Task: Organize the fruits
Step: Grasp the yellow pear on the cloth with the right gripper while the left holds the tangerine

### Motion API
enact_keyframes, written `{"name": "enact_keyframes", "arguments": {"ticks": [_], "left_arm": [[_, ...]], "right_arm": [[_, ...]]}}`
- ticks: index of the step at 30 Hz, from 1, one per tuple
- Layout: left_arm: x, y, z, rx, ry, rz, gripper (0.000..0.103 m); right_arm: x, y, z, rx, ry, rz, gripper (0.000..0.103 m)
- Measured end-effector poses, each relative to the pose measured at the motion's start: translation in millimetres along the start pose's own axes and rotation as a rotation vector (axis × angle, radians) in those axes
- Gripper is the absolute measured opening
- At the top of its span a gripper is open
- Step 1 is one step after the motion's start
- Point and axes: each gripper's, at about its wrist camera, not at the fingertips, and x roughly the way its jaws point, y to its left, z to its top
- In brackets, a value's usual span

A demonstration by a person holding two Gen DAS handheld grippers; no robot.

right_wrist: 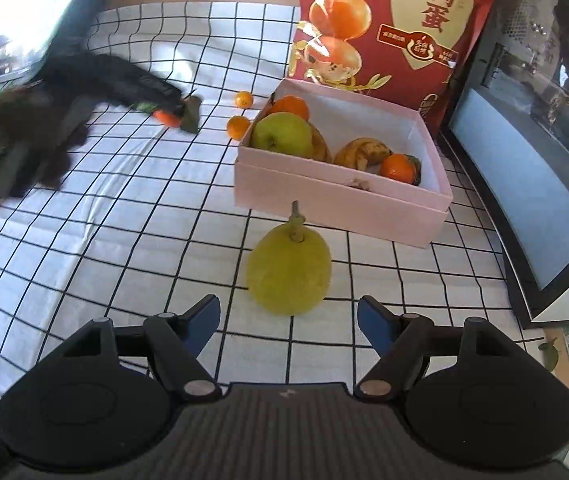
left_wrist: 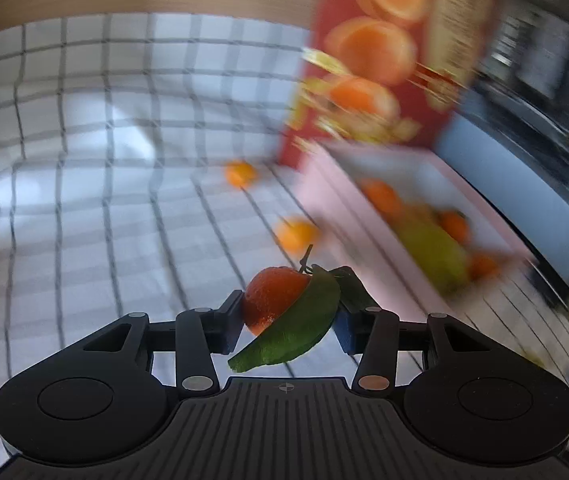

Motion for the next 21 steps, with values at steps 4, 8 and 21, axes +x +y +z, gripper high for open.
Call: {"name": "enact_keyframes", "arguments": {"ticks": [4,8,21], "left_arm": [[-21.6,-26.3,-40.1,0.015,0.081,-0.079,0.051],[-36.7,-47.4,-70.8,0.025,0.153,-0.115,0.051],[-51.2,-68.2,-82.8,0.029,0.196,-0.108,0.051]], "right_arm": [[12.1,-3.1,3.4,0.027,-0.003,0.005,0.076],[28.7,-7.4,8.7,0.043,-0.009,-0.004,0.076],[64.4,-13.5,14.5,0.070,0.014,0.081,0.074]]}}
